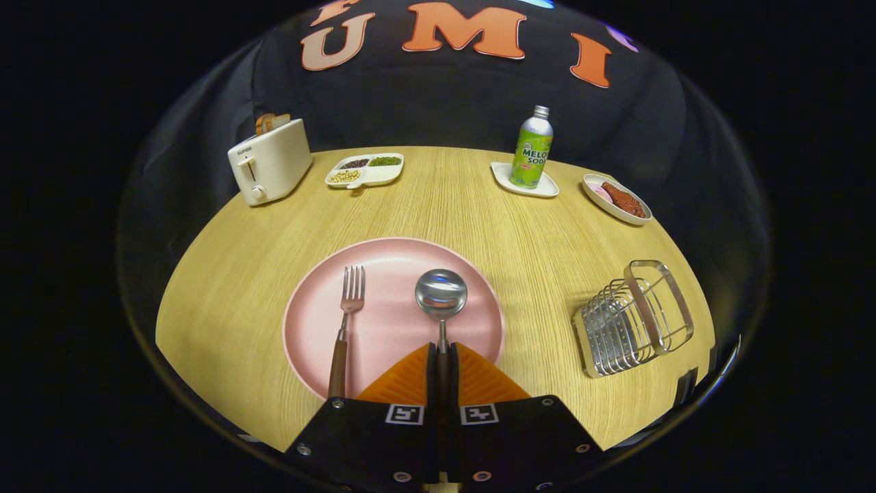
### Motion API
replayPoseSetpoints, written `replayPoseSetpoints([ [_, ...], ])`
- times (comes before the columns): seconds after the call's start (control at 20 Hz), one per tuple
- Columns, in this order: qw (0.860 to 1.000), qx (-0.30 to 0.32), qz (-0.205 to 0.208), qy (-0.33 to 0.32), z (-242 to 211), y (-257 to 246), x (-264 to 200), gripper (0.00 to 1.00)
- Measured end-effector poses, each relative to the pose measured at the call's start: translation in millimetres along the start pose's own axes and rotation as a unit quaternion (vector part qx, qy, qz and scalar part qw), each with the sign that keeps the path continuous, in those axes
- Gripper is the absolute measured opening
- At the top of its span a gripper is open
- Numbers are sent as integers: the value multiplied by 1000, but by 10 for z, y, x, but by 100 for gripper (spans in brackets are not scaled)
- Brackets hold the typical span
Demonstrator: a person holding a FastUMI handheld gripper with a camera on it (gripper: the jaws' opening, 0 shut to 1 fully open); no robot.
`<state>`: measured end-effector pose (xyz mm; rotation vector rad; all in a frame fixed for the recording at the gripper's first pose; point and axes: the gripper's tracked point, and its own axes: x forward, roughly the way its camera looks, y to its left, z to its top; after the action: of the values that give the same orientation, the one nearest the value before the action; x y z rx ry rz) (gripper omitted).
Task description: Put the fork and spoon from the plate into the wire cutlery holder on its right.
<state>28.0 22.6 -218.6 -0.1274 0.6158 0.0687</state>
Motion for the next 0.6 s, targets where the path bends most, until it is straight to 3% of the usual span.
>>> replayPoseSetpoints([
  [0.6, 999, 42, 18, 2, 299, -516, -655, 5],
])
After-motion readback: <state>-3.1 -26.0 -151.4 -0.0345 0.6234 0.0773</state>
